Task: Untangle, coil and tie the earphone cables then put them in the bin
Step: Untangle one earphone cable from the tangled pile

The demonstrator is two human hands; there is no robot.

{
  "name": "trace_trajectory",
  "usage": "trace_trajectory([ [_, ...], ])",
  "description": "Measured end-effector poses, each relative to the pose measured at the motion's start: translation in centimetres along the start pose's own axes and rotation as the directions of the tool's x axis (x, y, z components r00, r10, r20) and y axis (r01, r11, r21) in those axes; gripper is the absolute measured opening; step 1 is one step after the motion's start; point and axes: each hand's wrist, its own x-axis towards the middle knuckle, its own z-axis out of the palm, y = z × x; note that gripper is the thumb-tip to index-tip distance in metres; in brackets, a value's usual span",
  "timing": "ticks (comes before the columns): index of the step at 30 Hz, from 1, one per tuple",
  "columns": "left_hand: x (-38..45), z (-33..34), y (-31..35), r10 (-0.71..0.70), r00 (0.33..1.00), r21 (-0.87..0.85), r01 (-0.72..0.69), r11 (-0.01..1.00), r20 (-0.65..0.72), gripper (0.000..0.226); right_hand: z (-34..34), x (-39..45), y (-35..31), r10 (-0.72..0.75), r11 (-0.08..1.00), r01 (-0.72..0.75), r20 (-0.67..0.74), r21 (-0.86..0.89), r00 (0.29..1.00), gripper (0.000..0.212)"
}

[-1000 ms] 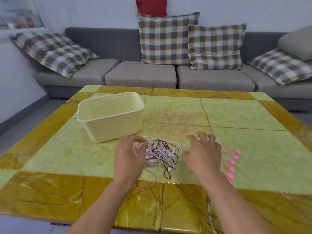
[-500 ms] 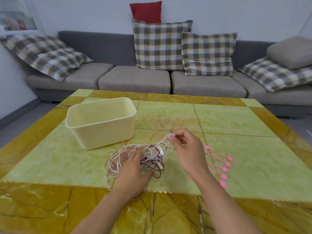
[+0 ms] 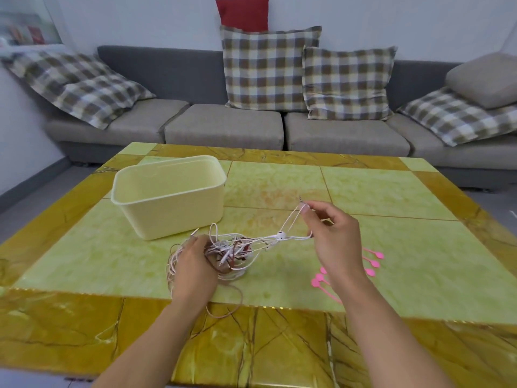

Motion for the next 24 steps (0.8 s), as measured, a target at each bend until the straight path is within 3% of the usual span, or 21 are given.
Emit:
trace_trajectory([
  [2,0.5,-0.6,-0.7,-0.012,0.999,0.012,0.013,1.000,-0.045,0.034,-0.7,0.0,0.3,0.051,0.999,-0.051,0.015,-0.011,0.999,0.006],
  [6,0.5,-1.1,-0.9,-0.020,0.998,0.013,0.021,1.000,-0.056,0.044,-1.5,0.4,1.8,0.100,0.995,-0.094,-0.201,0.037,0.974,0.007],
  [8,0.3,-1.1,-0.7,-0.033,0.999,0.035,0.034,0.999,-0.030,0.050,-1.6,0.5,2.5,0.137,0.991,-0.133,-0.218,0.032,0.966,0.005],
  [12,0.0,-1.4,-0.2,-0.014,0.999,0.181,0.007,0.983,0.041,0.063,-1.3,0.4,3.2,0.289,0.957,-0.284,0.085,-0.063,0.954,0.005],
  [16,-0.4,-1.8,1.7,-0.027,0.995,-0.020,0.029,0.999,0.094,0.062,-0.7,-0.4,2.8,0.289,0.953,-0.262,0.193,-0.151,0.938,0.006],
  [18,-0.8,-2.4,3.0,0.004,1.000,-0.169,-0.002,0.986,0.010,0.058,-0.6,-0.5,2.0,0.252,0.965,-0.223,0.249,-0.140,0.935,0.008],
  [21,-1.7,-2.7,4.2,0.132,0.971,-0.268,-0.184,0.946,-0.200,0.040,-0.5,-0.6,0.5,0.161,0.987,-0.158,0.367,-0.038,0.916,0.010],
  [22,-2.0,-2.7,4.8,0.194,0.961,-0.266,-0.244,0.933,-0.198,0.036,-0.5,-0.8,0.0,0.135,0.989,-0.147,0.406,-0.001,0.904,0.011],
  [24,-2.3,-2.1,5.2,0.295,0.955,-0.223,-0.291,0.930,-0.015,0.034,-0.4,-1.1,-0.7,0.099,0.987,-0.145,0.476,0.061,0.874,0.013],
])
